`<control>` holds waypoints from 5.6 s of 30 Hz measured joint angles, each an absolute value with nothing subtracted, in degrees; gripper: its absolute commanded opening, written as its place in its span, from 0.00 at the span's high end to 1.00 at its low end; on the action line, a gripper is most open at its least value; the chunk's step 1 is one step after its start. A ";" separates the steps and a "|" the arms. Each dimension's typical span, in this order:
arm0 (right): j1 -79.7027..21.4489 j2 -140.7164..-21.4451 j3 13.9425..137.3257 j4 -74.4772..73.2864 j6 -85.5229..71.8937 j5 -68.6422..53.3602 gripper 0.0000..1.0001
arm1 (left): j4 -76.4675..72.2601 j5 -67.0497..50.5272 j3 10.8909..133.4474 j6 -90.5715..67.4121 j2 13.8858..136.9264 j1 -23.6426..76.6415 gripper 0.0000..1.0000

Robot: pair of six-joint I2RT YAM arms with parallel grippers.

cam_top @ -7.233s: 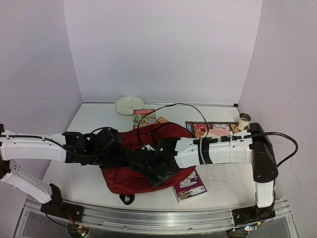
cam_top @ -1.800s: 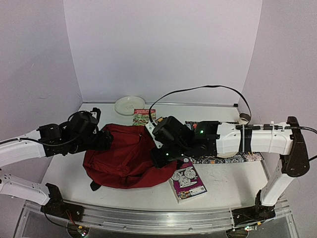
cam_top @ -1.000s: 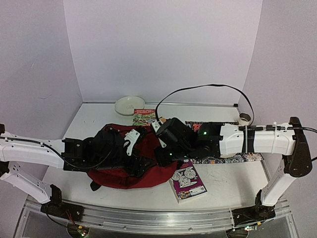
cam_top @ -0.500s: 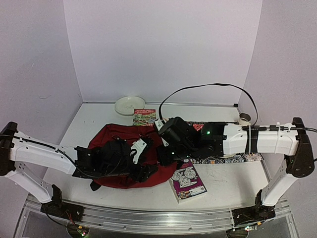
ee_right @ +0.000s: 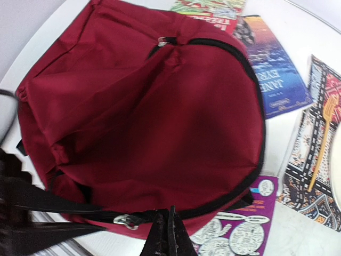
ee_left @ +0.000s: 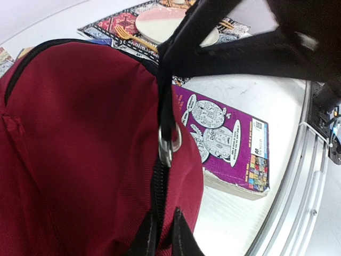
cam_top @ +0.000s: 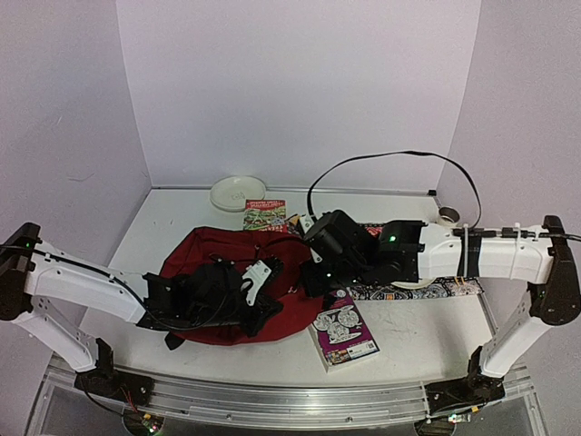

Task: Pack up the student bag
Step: Unzip the largest pocket of the student bag, then hold the largest pocket of the student bag, then unzip the largest pocket of the student bag, then put down the student bag at the center of the board, then open the largest pocket of the bag at the center of the board.

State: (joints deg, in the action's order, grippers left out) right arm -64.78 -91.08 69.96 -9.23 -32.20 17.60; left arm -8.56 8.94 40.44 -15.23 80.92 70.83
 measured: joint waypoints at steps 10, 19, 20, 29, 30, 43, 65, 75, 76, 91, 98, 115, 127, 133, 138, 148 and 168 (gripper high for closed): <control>-55.37 -89.34 68.47 -9.11 -29.70 18.40 1.00 | -1.79 10.04 34.11 -22.80 65.71 71.62 0.98; -51.55 -92.75 73.06 -8.01 -22.79 13.89 1.00 | 5.25 12.97 31.29 -33.23 58.70 72.40 0.85; -51.39 -93.13 73.44 -7.57 -21.80 12.98 1.00 | 6.67 13.52 30.95 -34.44 58.07 72.52 0.80; -51.96 -93.34 73.56 -5.93 -16.73 9.22 1.00 | 17.70 18.38 30.81 -39.00 54.31 73.08 0.42; -52.63 -93.34 73.54 -5.70 -16.66 8.73 1.00 | 17.92 18.78 31.75 -38.71 54.85 73.10 0.39; -55.96 -93.34 73.36 -4.58 -16.53 6.27 1.00 | 11.04 21.45 49.71 -34.65 74.06 72.97 0.16; -55.96 -93.21 72.58 -4.23 -16.51 5.61 1.00 | -4.57 15.34 60.51 -28.59 98.48 68.62 0.86; -54.37 -93.47 72.55 -4.90 -17.87 8.47 1.00 | -5.08 13.15 55.06 -28.38 93.83 71.08 1.00; -54.06 -93.77 72.79 -5.10 -17.89 8.41 1.00 | -5.02 13.19 54.14 -28.40 92.43 71.70 1.00; -51.63 -108.90 86.68 -6.23 -14.84 5.98 1.00 | 4.25 17.07 52.69 -25.20 84.39 80.77 1.00; -51.52 -117.67 94.70 -6.80 -13.01 3.19 1.00 | 8.18 22.01 52.71 -24.86 82.16 84.67 1.00; -50.08 -123.98 105.18 -6.75 -12.43 -3.76 0.88 | 11.44 34.72 49.62 -27.35 76.02 87.95 1.00; -49.09 -115.08 96.58 -4.29 -14.89 -3.23 0.46 | 12.44 32.44 49.80 -30.05 79.86 81.37 0.95; -48.82 -102.02 85.42 -3.38 -19.34 -0.96 0.35 | 11.48 28.69 53.86 -29.80 85.57 78.03 0.70; -48.82 -96.22 75.78 -2.59 -25.38 -1.20 0.32 | 9.39 24.85 57.39 -30.30 88.95 77.84 0.49; -49.74 -94.89 67.00 -2.16 -35.98 -7.35 0.20 | 9.53 22.60 56.55 -34.22 84.40 76.44 0.22; -53.19 -96.36 66.26 1.65 -42.00 -11.13 0.20 | 19.25 15.05 54.09 -43.55 82.08 70.94 0.14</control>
